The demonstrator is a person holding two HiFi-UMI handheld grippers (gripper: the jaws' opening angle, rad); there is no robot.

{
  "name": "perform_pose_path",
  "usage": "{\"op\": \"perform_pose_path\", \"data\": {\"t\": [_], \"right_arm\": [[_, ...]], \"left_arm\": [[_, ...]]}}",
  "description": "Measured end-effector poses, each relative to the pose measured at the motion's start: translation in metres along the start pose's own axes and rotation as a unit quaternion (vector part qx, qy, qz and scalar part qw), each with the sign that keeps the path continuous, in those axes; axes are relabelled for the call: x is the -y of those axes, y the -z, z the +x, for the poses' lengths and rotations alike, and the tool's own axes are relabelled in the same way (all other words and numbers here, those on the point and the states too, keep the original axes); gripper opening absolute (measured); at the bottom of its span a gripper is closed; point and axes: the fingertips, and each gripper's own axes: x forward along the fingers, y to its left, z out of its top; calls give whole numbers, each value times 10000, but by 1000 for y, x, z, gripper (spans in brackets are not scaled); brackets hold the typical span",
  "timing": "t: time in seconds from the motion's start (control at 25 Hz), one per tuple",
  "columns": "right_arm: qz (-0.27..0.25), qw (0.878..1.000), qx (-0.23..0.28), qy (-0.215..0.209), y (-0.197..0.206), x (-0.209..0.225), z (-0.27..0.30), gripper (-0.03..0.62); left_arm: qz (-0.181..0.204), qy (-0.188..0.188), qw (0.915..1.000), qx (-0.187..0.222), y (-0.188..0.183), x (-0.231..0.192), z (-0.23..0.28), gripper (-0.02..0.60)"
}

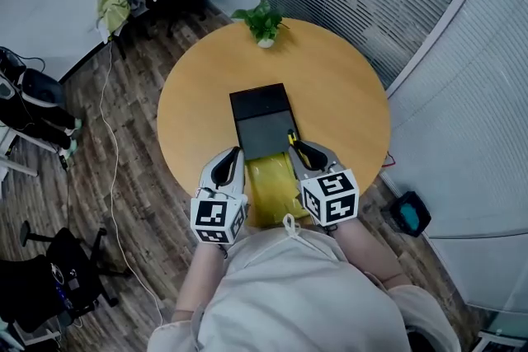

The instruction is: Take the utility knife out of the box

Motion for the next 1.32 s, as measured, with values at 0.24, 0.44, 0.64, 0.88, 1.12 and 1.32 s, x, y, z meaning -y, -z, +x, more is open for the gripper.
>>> {"op": "perform_pose_path", "data": {"t": [0.24,0.44,0.64,0.88,1.12,1.32], "right_arm": [[95,9999,23,-103,5,0,-7,63],[77,9999,0,-138,6,-1,-7,61],[121,9998,-36,-149,11,-3,-5,63],[155,9996,27,-224,14,-2,-6,63],[203,9995,32,-235,14,-3,-9,63],[181,9995,24,-263,14,-6,-10,63]], "left_arm": [[23,46,10000,-8,2,12,3,8],[51,33,10000,-16,0,13,3,8],[11,27,10000,-86,5,14,4,8],[19,7,9999,-103,9,17,5,8],[28,17,9999,-129,8,20,4,8],[76,13,9999,-121,6,20,3,8]]}}
